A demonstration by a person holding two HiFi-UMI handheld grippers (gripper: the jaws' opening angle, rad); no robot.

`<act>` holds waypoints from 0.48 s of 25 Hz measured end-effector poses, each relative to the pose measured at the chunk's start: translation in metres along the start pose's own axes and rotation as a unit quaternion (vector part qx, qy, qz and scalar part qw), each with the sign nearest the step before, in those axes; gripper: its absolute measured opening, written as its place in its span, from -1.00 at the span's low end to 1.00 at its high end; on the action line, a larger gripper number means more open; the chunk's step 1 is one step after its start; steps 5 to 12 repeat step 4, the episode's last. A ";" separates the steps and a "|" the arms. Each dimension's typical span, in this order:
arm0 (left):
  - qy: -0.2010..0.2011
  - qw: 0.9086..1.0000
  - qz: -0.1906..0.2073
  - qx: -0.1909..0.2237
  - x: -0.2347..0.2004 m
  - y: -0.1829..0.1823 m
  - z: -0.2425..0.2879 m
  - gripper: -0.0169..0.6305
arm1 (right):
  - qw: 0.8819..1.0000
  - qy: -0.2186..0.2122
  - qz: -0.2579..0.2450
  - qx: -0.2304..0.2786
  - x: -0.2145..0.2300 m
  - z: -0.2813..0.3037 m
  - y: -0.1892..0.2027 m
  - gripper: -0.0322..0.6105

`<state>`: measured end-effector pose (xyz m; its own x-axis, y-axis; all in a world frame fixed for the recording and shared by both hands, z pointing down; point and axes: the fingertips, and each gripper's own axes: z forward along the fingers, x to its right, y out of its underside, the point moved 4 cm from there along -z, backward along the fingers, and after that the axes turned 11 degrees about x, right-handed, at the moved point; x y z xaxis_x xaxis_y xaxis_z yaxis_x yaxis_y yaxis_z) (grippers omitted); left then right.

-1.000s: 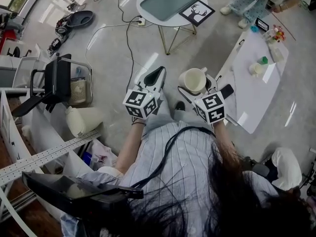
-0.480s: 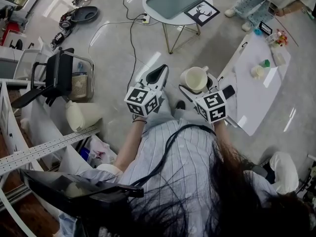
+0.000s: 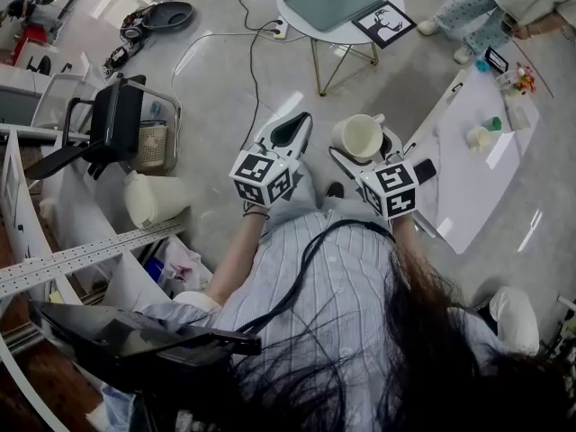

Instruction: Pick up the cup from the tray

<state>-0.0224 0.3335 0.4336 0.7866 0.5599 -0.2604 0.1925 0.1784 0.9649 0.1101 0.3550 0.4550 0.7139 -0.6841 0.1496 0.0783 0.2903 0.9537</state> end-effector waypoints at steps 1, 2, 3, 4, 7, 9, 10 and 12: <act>0.000 1.000 0.000 0.000 -0.001 0.000 0.000 -0.91 | 1.000 0.000 0.001 0.002 0.000 0.001 -0.001 0.37; 0.001 1.000 0.001 0.000 -0.002 0.001 0.000 -0.91 | 1.000 0.000 0.001 0.004 0.000 0.003 -0.002 0.37; 0.002 1.000 0.000 0.000 -0.003 0.001 0.000 -0.91 | 1.000 0.001 0.001 0.005 0.000 0.004 -0.003 0.37; 0.002 1.000 0.000 0.001 -0.004 0.001 0.000 -0.91 | 1.000 0.001 0.000 0.007 0.000 0.005 -0.003 0.37; 0.002 1.000 0.000 0.001 -0.004 0.001 0.000 -0.91 | 1.000 0.001 0.000 0.007 0.000 0.005 -0.003 0.37; 0.002 1.000 0.000 0.001 -0.004 0.001 0.000 -0.91 | 1.000 0.001 0.000 0.007 0.000 0.005 -0.003 0.37; 0.002 1.000 0.000 0.001 -0.004 0.001 0.000 -0.91 | 1.000 0.001 0.000 0.007 0.000 0.005 -0.003 0.37; 0.002 1.000 0.000 0.001 -0.004 0.001 0.000 -0.91 | 1.000 0.001 0.000 0.007 0.000 0.005 -0.003 0.37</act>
